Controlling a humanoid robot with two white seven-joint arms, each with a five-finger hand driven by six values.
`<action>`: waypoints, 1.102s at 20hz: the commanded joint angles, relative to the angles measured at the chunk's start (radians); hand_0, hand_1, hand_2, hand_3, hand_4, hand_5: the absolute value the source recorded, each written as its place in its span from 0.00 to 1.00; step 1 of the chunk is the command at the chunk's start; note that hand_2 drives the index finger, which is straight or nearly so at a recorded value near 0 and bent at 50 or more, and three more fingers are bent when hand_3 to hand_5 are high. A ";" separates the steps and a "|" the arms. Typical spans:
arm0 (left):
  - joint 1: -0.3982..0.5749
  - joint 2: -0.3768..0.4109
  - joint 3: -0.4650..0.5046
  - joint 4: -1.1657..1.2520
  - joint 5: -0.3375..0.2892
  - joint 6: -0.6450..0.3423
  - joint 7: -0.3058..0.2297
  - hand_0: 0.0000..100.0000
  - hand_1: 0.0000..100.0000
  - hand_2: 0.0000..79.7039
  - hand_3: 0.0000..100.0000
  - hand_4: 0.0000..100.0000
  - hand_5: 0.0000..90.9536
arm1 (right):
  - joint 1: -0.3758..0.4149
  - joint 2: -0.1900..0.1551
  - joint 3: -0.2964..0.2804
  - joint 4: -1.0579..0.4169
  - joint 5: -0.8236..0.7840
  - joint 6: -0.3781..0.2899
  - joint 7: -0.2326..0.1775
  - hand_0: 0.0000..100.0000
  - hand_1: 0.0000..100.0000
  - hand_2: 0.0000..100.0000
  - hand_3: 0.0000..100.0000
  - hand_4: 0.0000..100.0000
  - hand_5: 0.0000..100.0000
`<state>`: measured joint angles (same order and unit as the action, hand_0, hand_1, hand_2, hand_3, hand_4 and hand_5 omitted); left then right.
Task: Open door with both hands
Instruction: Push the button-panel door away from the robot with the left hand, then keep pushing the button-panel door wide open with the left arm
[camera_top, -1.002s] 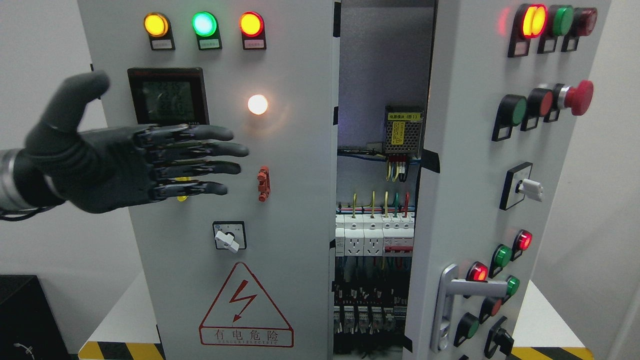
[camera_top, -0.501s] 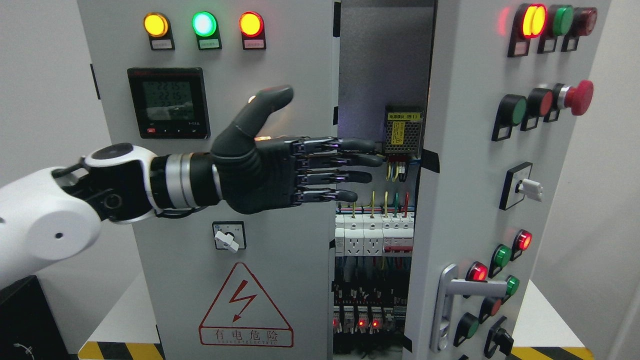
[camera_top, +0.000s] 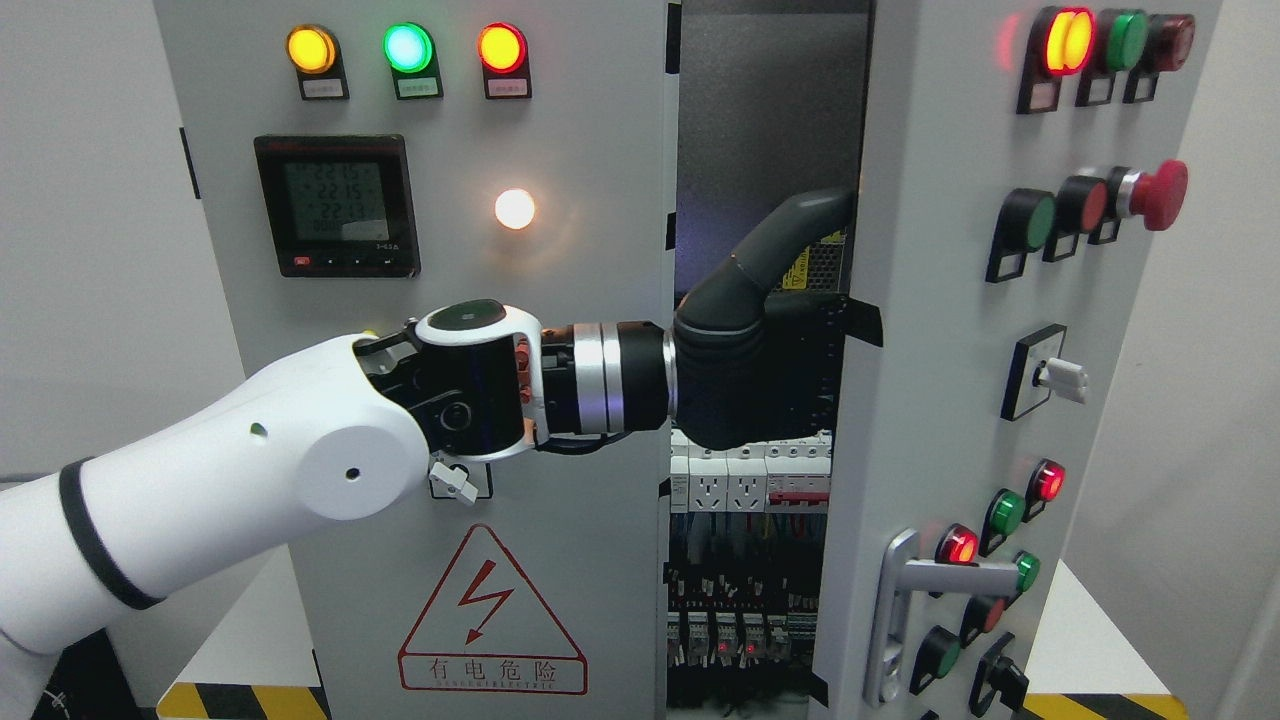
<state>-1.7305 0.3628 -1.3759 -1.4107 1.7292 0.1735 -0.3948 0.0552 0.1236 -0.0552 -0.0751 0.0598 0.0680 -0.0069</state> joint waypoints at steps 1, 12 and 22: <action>0.000 -0.249 0.024 0.009 -0.007 0.001 0.115 0.00 0.00 0.00 0.00 0.00 0.00 | 0.000 -0.001 0.000 0.000 0.000 0.000 -0.001 0.00 0.00 0.00 0.00 0.00 0.00; 0.017 -0.426 0.140 -0.042 -0.181 0.011 0.215 0.00 0.00 0.00 0.00 0.00 0.00 | 0.000 -0.001 0.000 0.000 0.000 0.000 -0.001 0.00 0.00 0.00 0.00 0.00 0.00; 0.034 -0.552 0.153 0.058 -0.189 0.000 0.286 0.00 0.00 0.00 0.00 0.00 0.00 | 0.000 -0.001 0.000 0.000 0.000 0.000 -0.001 0.00 0.00 0.00 0.00 0.00 0.00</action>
<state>-1.7074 -0.0391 -1.2599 -1.4159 1.5486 0.1880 -0.1305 0.0552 0.1230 -0.0552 -0.0752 0.0598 0.0680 -0.0068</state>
